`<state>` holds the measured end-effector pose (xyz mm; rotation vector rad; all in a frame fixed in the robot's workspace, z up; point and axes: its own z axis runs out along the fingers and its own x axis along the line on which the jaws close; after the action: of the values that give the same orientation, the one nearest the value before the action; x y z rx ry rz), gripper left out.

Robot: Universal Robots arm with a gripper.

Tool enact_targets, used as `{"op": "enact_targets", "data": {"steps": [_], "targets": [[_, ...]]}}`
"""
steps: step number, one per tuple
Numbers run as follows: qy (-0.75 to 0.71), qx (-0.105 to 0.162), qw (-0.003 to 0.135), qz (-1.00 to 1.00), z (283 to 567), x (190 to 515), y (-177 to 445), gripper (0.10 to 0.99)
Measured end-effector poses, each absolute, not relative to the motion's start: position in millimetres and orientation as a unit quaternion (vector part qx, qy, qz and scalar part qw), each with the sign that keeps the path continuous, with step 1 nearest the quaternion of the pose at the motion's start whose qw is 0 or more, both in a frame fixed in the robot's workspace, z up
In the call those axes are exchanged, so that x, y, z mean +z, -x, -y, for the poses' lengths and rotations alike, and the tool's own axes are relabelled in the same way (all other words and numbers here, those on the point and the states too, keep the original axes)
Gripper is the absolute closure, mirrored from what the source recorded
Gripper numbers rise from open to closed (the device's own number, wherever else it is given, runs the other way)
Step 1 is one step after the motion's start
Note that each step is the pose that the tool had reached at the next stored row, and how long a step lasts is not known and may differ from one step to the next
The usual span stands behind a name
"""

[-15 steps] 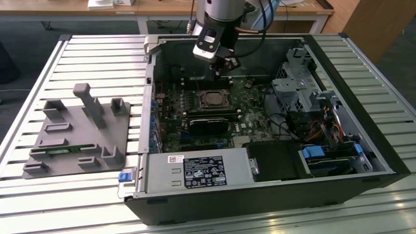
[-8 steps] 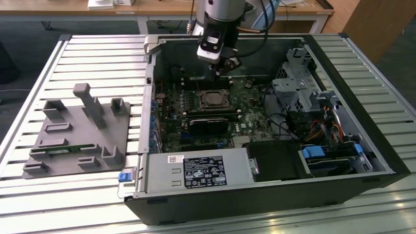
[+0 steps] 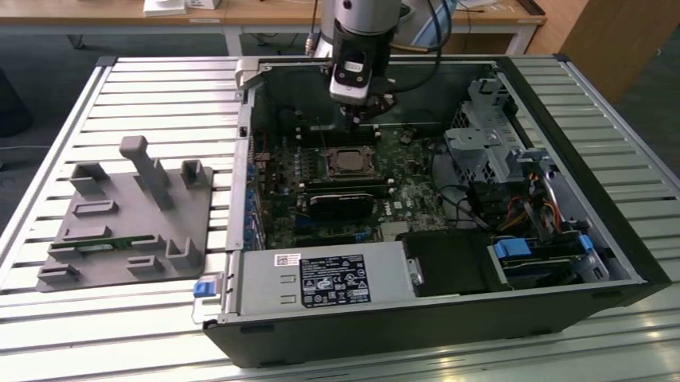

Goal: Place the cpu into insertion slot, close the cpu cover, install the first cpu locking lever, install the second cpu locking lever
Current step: 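Install the first cpu locking lever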

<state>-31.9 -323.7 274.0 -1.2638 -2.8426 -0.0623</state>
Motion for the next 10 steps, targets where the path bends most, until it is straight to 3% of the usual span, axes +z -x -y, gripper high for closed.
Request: {"op": "enact_targets", "data": {"steps": [10], "targets": [[0.321,-0.019,0.017,0.947,323.7,273.3,31.9,0.980]]}}
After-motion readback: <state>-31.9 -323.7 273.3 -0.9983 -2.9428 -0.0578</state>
